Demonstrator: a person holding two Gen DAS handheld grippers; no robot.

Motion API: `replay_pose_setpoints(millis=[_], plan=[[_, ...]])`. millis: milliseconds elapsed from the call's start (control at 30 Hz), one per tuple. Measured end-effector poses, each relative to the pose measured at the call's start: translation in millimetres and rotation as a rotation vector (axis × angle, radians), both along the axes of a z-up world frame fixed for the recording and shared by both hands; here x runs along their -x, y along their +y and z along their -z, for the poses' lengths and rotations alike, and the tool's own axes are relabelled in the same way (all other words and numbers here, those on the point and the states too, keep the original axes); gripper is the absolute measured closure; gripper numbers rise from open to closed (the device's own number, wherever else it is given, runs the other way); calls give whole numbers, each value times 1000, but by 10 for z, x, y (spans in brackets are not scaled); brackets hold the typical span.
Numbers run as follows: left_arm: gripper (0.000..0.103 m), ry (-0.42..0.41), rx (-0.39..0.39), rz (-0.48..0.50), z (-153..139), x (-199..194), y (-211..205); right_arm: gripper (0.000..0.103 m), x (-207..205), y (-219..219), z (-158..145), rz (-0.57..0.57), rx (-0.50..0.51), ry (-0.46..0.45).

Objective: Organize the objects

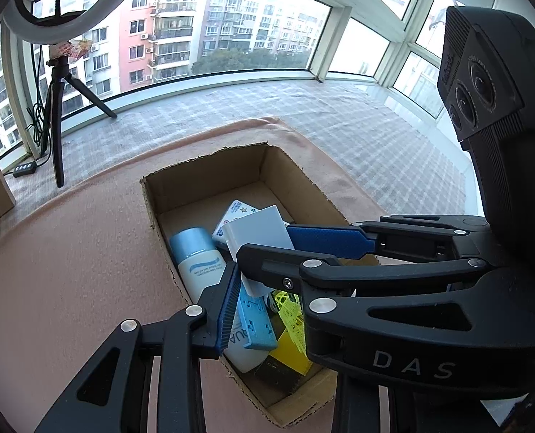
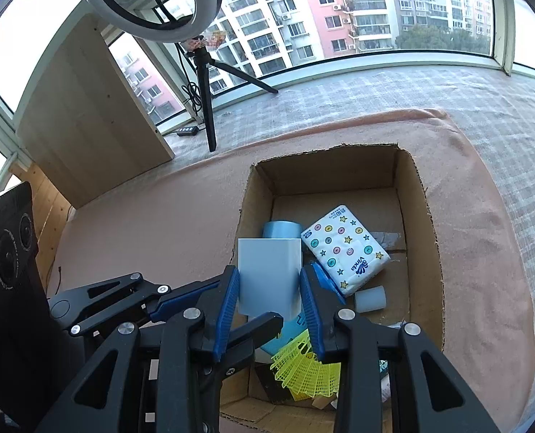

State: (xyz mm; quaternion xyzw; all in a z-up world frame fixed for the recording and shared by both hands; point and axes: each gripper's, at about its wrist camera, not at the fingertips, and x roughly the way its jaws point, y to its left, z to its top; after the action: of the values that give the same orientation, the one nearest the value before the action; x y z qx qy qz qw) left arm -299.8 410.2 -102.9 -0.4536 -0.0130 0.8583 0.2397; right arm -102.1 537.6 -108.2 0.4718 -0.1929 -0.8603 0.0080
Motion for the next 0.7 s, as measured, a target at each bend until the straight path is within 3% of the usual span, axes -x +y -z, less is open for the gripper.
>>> replay_pose_setpoints(millis=[167, 300, 700], plan=[[65, 18, 6, 4, -18, -20, -1, 71, 8, -2, -7, -2, -9, -3], [53, 28, 8, -4, -51, -43, -46, 52, -14, 2, -24, 28, -27, 2], [52, 25, 49, -49, -107, -250, -358, 51, -161, -64, -111, 63, -33, 20]])
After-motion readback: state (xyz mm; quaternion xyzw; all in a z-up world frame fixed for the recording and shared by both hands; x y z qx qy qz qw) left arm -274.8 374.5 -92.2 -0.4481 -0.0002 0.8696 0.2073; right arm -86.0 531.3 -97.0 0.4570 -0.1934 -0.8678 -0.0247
